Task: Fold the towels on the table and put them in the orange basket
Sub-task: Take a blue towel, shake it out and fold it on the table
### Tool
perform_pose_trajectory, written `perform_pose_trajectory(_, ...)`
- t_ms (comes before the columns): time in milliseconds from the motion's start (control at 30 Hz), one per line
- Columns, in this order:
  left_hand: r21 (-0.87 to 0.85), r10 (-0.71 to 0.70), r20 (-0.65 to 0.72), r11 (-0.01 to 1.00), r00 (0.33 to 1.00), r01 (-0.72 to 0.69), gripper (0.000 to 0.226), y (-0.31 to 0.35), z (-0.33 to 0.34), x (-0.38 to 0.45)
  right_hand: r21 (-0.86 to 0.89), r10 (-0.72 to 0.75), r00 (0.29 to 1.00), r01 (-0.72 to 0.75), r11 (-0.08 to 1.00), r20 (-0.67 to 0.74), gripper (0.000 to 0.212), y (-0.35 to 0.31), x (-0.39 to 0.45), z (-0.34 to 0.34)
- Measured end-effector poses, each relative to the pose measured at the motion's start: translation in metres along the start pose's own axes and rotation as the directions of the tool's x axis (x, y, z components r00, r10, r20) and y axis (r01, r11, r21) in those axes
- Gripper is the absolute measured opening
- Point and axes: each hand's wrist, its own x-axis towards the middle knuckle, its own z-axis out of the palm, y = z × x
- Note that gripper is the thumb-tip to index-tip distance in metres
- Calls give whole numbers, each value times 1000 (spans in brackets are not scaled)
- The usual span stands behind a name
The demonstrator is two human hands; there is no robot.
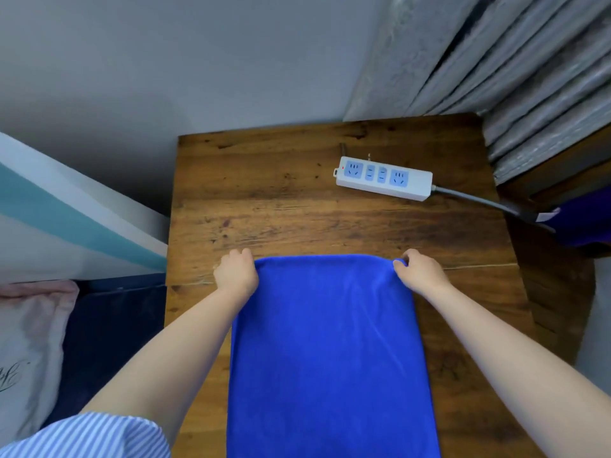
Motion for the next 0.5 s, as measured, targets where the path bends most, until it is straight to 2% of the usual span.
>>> perform_pose_trajectory(67, -50, -17, 27, 999, 999, 19, 26, -4, -1, 10, -14, 55, 998, -54, 998, 23, 35, -2, 9, 1)
perform_pose_trajectory(133, -148, -29, 78, 988, 997, 40, 24, -12, -5, 21, 20, 83, 995, -84, 996, 52, 42, -5, 17, 1)
perform_pose_trajectory(200, -225, -44, 122, 972, 992, 71, 22, -24, -10, 29, 136, 111, 993, -116, 984, 43, 47, -6, 24, 2)
perform_pose_trajectory(267, -341, -79, 160, 931, 984, 131, 15, -37, -12, 34, 336, 159, 986, -168, 927, 52, 43, -4, 27, 2)
perform_pose_trajectory(367, -624, -118, 332, 717, 936, 311, 5, -47, -10, 32, 592, 240, 968, -237, 770, 75, 29, 3, 22, -3)
perform_pose_trajectory(433, -719, -123, 428, 553, 895, 420, 13, -52, -8, 29, 692, 295, 955, -228, 685, 23, 19, 8, 18, -6)
perform_pose_trajectory(500, -770, -155, 476, 402, 866, 495, 24, -54, -7, 28, 792, 374, 927, -202, 576, -35, 28, 13, 12, -9)
